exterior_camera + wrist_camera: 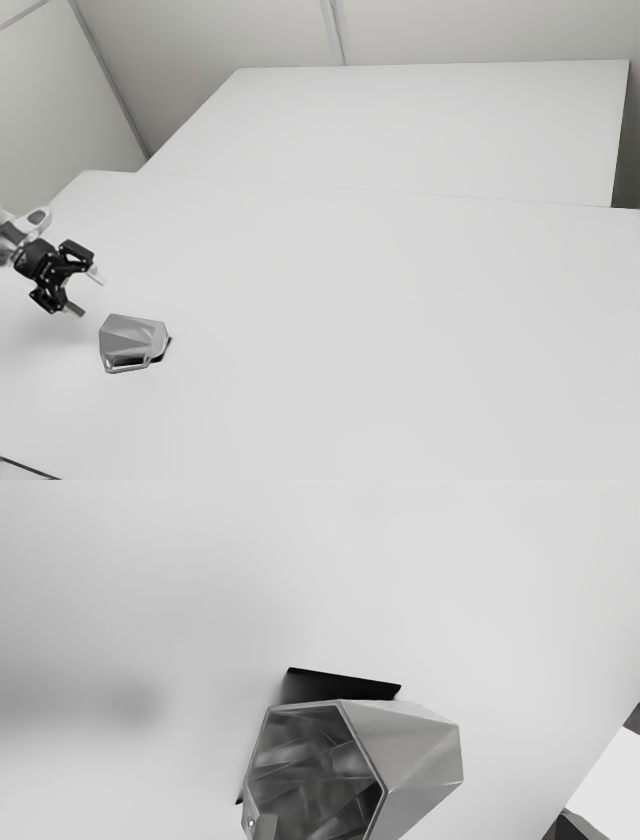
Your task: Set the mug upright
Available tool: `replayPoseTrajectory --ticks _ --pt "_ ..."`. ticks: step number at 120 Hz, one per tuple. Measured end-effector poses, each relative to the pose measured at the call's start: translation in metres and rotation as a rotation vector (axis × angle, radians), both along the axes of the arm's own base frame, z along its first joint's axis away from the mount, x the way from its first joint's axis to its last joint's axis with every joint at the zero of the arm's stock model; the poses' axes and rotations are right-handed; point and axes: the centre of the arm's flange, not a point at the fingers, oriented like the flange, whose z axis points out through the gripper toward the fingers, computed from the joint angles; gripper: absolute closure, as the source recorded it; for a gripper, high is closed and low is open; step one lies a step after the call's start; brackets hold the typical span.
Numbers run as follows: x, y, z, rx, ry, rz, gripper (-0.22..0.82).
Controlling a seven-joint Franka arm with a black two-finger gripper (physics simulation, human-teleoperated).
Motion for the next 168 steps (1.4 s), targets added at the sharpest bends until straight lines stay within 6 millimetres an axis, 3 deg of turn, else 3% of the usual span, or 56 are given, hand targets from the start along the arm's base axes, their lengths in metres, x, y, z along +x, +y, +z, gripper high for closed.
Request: replayPoseTrajectory --ticks 41,64,91,113,125,143,168 --pt "-0.005 -0.013 -0.039 -0.116 -0.025 0.044 0.0" --pt "-0.011 -0.026 -0.05 -0.162 -0.004 0.067 0.0" --pt "-0.001 -0.04 -0.055 -0.197 -0.009 0.075 0.01" --pt "0.001 -0.042 -0.055 -0.192 -0.001 0.076 0.45" --pt "0.006 -0.045 -0.053 -0.187 0.0 0.071 0.6" --pt "0.018 -0.055 -0.044 -0.179 -0.002 0.061 0.71" --pt "0.026 -0.066 -0.042 -0.168 0.027 0.06 0.74"
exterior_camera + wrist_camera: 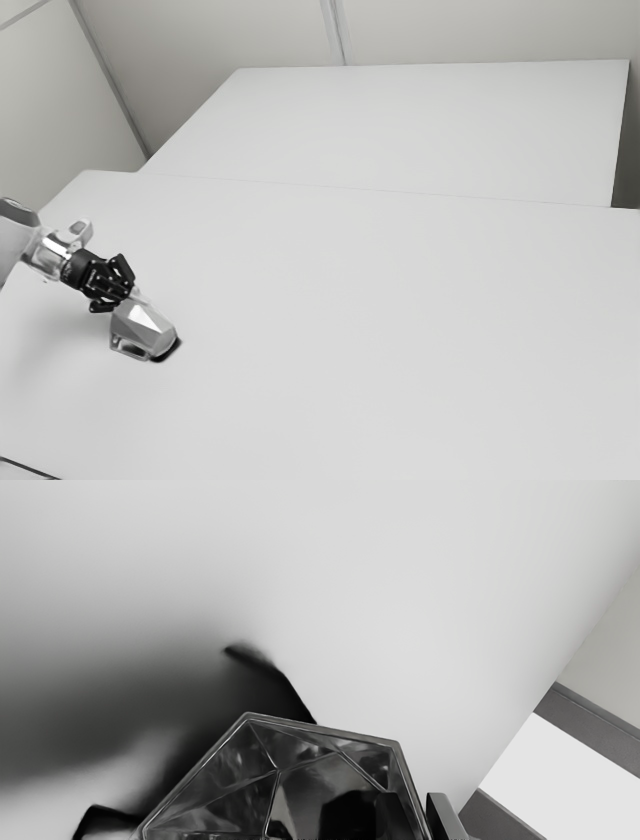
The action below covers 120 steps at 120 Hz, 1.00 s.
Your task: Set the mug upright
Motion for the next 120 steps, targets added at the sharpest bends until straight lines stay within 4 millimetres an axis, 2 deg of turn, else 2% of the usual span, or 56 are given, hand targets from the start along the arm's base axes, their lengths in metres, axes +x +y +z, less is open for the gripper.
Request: replayPoseTrajectory --ticks 7,12,26,39,49,64,93,120 --pt "0.003 -0.004 0.003 0.014 0.006 -0.01 0.74" --pt "0.01 -0.013 0.015 0.048 -0.003 -0.041 0.74" --pt "0.036 -0.055 0.066 0.225 -0.047 -0.194 0.74" --pt "0.056 -0.093 0.086 0.385 -0.056 -0.316 0.75" --pt "0.073 -0.131 0.104 0.523 -0.081 -0.412 0.76" --pt "0.09 -0.176 0.124 0.668 -0.132 -0.458 0.76" --pt "0.104 -0.24 0.121 0.789 -0.173 -0.407 0.78" --pt "0.119 -0.265 0.118 0.848 -0.219 -0.288 0.78"
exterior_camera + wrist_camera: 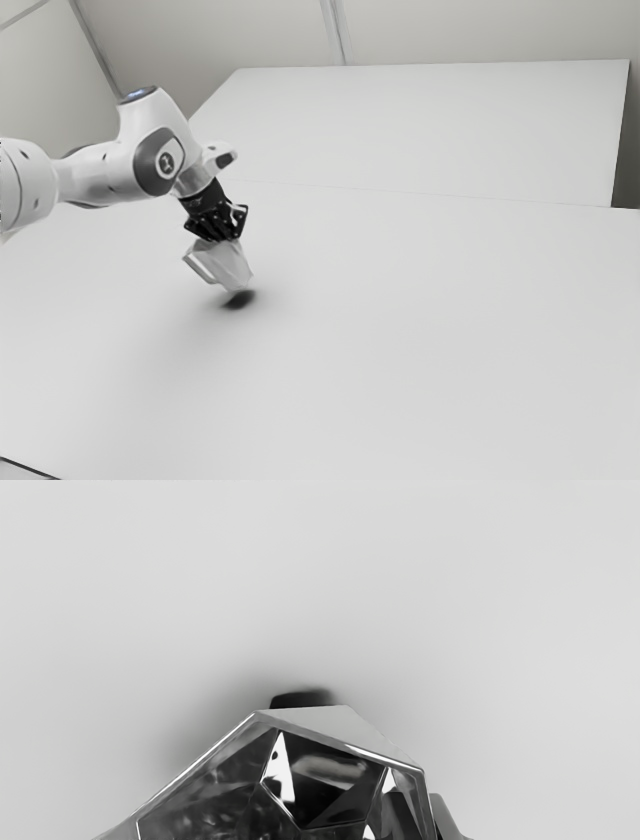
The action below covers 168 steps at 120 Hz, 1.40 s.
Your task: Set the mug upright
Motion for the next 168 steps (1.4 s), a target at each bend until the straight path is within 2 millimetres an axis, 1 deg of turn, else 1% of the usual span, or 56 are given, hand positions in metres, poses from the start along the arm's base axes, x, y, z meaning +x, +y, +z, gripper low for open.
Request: replayPoseTrajectory --ticks 24,47,63,75,83,89,96,107,118,136,148,168 --pt "0.007 -0.027 -0.012 0.067 -0.043 0.009 0.78" --pt "0.014 -0.028 -0.039 0.075 -0.028 0.068 0.78" --pt "0.016 -0.031 -0.044 0.074 -0.031 0.101 0.78" --pt "0.018 -0.041 -0.041 0.08 -0.04 0.094 0.56" --pt "0.018 -0.044 -0.038 0.083 -0.046 0.096 0.42" --pt "0.017 -0.045 -0.035 0.085 -0.05 0.1 0.33" --pt "0.017 -0.046 -0.033 0.086 -0.052 0.104 0.25" --pt "0.016 -0.05 -0.022 0.087 -0.066 0.104 0.16" --pt "0.013 -0.055 -0.003 0.088 -0.091 0.095 0.11" --pt "0.008 -0.064 0.024 0.094 -0.108 0.069 0.05" --pt "0.007 -0.064 0.038 0.137 -0.116 0.013 0.03" --pt "0.012 -0.065 0.092 0.196 -0.131 -0.054 0.01"
